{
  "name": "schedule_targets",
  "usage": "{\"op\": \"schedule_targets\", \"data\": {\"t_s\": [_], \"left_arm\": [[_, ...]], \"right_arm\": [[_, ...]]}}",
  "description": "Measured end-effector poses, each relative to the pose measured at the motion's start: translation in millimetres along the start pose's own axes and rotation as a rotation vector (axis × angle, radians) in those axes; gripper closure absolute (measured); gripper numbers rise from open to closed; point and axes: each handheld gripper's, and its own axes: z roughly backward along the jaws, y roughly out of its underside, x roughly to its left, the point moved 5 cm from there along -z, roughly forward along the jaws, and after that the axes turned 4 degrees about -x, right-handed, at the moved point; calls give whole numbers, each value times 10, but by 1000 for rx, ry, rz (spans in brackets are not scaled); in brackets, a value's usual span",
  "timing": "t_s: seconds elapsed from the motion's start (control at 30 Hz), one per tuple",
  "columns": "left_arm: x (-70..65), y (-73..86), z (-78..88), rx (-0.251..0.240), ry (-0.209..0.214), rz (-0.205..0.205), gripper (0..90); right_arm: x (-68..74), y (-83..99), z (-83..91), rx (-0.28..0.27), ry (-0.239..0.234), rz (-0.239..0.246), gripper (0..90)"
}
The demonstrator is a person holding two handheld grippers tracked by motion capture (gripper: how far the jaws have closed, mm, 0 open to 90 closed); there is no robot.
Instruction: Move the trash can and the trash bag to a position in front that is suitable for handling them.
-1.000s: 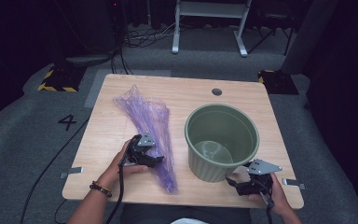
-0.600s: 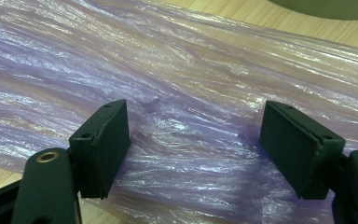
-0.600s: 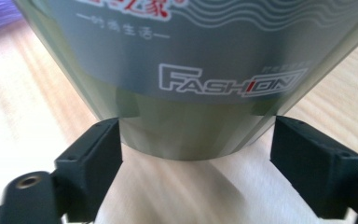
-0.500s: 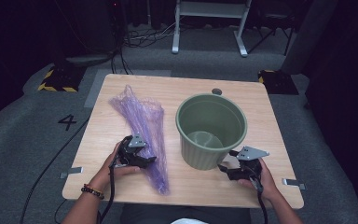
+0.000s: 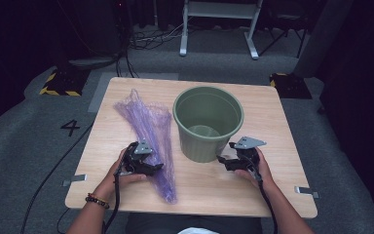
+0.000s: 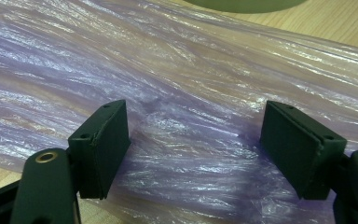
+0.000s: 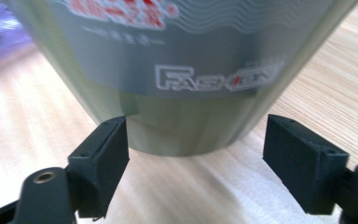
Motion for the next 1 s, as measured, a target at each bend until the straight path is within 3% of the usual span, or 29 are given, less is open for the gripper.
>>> {"op": "schedule_targets", "data": {"t_s": [0.2,0.3,0.37,0.43,0.5,0.6,0.7,0.77,0.83,0.87,0.97,1.0], "left_arm": [[0,1,-1,2,-1,7,210],[-27,0,16,34,-1,11,171],[-56,-37,52,16,0,-2,165],[-77,-88,107,-13,-8,-10,164],[-77,-132,161,-33,-38,-5,159],[-38,-182,240,-76,-85,38,159],[75,-217,239,-100,-188,99,157],[196,-256,203,-105,-219,157,159],[317,-308,165,-124,-244,228,157],[372,-330,140,-119,-254,251,157],[470,-343,72,-58,-338,283,165],[484,-338,53,-51,-341,294,169]], "right_arm": [[-60,66,-10,51,25,5,213],[-151,230,228,105,54,42,189],[-229,316,337,121,84,46,187],[-336,407,448,134,120,36,186],[-445,482,543,135,140,-5,186],[-603,577,664,147,222,-25,186],[-690,653,746,130,219,-67,188],[-745,699,764,142,249,-62,188],[-769,717,761,139,250,-84,192],[-776,723,757,136,246,-88,195],[-781,730,758,142,251,-84,196],[-784,729,762,144,253,-79,196]]}}
